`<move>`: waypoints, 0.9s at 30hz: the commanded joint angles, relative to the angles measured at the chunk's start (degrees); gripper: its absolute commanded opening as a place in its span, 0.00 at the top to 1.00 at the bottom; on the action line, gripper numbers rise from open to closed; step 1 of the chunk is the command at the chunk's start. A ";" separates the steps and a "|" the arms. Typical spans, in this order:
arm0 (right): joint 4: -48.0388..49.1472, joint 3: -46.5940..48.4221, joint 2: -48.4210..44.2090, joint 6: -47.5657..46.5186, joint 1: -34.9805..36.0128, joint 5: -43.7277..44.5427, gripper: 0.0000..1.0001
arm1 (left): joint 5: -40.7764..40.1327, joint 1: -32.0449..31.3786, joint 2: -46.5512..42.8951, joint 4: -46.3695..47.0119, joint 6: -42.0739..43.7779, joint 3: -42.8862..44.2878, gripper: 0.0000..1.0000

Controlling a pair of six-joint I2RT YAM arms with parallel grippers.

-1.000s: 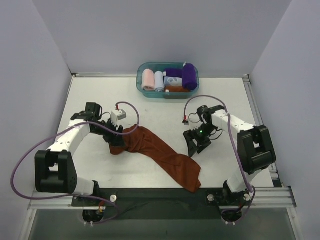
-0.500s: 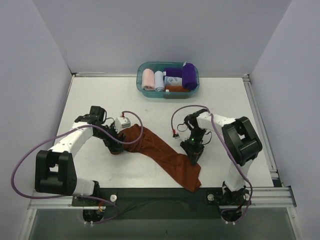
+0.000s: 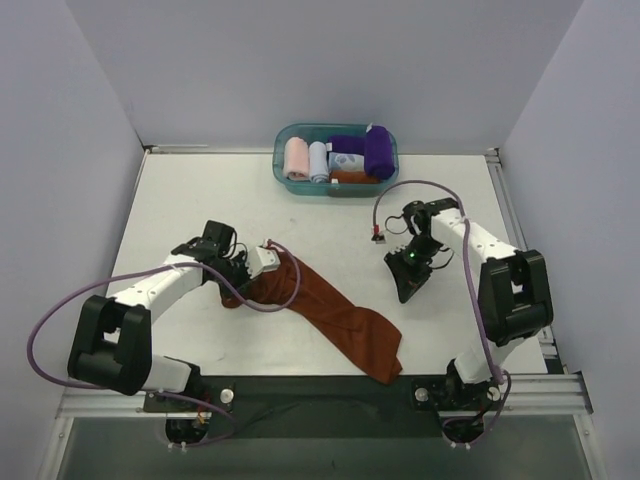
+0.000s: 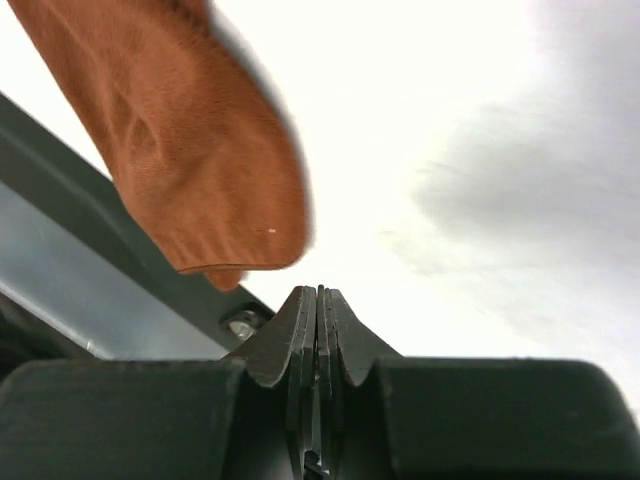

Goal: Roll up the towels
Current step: Flatten the towel

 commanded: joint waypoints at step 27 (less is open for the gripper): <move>5.62 -9.16 5.82 2.79 17.41 13.13 0.64 | 17.71 9.41 -8.66 1.16 -5.85 2.23 0.46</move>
